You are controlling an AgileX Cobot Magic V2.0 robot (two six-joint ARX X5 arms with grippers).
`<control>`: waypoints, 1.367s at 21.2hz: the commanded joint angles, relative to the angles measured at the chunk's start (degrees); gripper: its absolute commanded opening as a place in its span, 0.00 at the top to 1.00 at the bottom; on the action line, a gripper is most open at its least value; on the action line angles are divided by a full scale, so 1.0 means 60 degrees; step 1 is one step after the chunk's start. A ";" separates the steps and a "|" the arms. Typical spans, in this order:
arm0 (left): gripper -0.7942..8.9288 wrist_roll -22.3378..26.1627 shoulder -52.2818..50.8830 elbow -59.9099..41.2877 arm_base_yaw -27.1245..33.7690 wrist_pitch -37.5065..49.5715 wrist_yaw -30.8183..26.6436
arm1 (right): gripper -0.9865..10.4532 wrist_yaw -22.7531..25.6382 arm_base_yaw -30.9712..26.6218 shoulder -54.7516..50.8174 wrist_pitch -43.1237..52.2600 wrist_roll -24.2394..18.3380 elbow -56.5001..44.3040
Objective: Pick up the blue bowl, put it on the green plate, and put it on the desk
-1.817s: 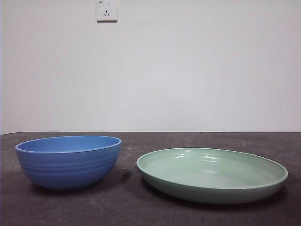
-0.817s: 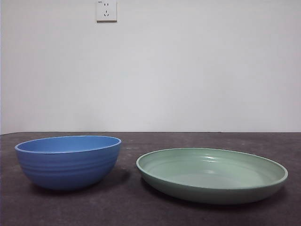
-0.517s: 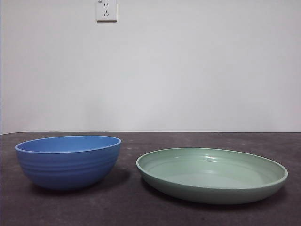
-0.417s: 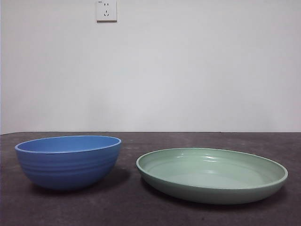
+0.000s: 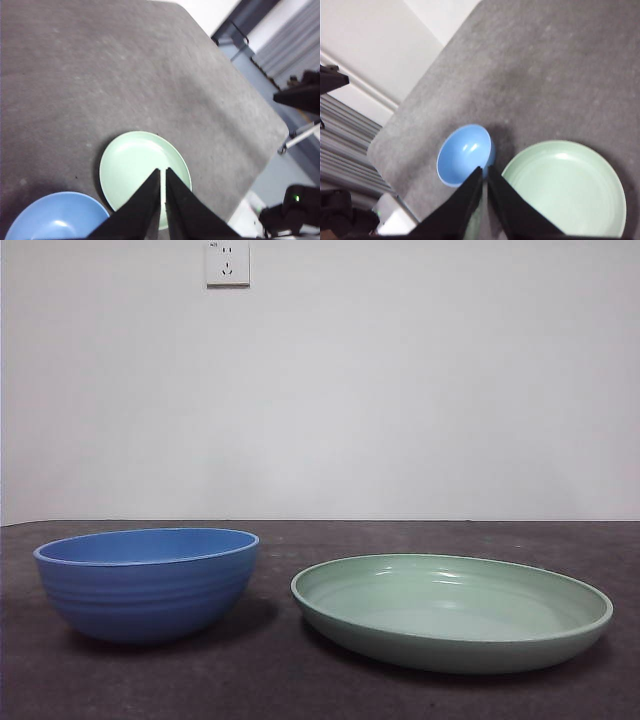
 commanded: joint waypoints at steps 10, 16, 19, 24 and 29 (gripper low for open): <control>0.37 0.0765 0.0087 0.0215 -0.0073 -0.0568 0.0040 | 0.56 0.0066 0.0015 0.0058 -0.0270 -0.0455 0.0204; 0.23 0.0765 0.0087 0.0215 -0.0073 -0.0561 0.0040 | 0.43 0.0062 0.0015 0.0058 -0.0463 -0.0452 0.0204; 0.23 0.0623 0.0087 0.0215 -0.0073 -0.0576 0.0040 | 0.43 0.0058 0.0015 0.0058 -0.0539 -0.0455 0.0204; 0.23 0.0200 0.0138 0.0215 -0.0018 -0.0805 -0.0321 | 0.43 -0.0007 0.0015 0.0058 -0.0532 -0.0463 0.0204; 0.23 0.0175 0.0390 0.0215 0.0346 -0.1453 -0.1220 | 0.43 -0.0015 0.0015 0.0055 -0.0583 -0.0463 0.0204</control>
